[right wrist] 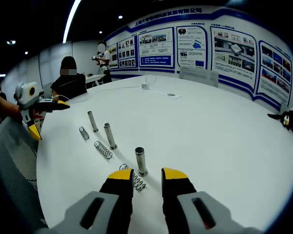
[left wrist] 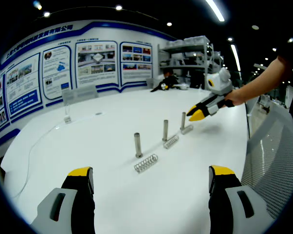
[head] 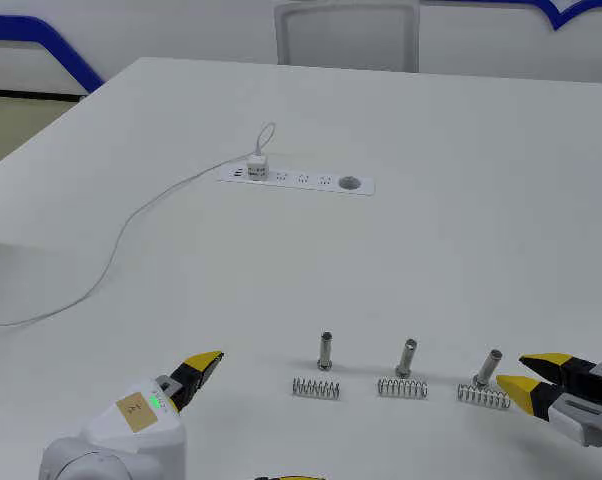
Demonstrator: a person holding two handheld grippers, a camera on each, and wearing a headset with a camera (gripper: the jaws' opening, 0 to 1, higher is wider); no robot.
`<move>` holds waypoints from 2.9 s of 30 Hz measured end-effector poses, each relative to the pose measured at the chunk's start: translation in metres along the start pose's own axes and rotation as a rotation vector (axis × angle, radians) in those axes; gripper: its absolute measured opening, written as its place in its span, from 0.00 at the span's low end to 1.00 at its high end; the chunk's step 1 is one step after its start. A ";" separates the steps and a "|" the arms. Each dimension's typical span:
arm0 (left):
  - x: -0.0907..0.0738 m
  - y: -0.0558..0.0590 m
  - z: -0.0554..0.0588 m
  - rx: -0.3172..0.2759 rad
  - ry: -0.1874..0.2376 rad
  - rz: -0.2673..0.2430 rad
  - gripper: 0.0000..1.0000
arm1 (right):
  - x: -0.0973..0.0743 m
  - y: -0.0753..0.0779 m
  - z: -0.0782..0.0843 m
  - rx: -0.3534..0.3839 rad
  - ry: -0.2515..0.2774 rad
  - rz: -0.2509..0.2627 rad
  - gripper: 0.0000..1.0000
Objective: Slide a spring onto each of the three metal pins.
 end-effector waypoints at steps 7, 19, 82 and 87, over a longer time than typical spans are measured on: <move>-0.001 -0.002 0.001 -0.002 -0.005 -0.010 1.00 | 0.001 -0.005 0.015 -0.002 -0.049 -0.077 0.24; 0.000 0.000 0.006 -0.001 -0.027 -0.001 1.00 | 0.013 -0.013 0.024 -0.082 -0.107 -0.195 0.25; 0.017 0.016 -0.035 -0.055 0.055 0.143 0.97 | -0.036 -0.059 -0.030 -0.185 -0.021 -0.297 0.10; 0.024 0.017 -0.061 -0.016 0.103 0.172 0.96 | -0.033 -0.073 -0.040 -0.207 -0.009 -0.328 0.10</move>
Point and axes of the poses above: the centre of the closed fingertips' face, and the gripper's own axes: x roughly forward along the fingers, y roughly to its right, z roughly out of its underside, the point moved 3 cm from there along -x, roughly backward along the fingers, and after that the axes turned 10 degrees about y, right-handed, at the moved point
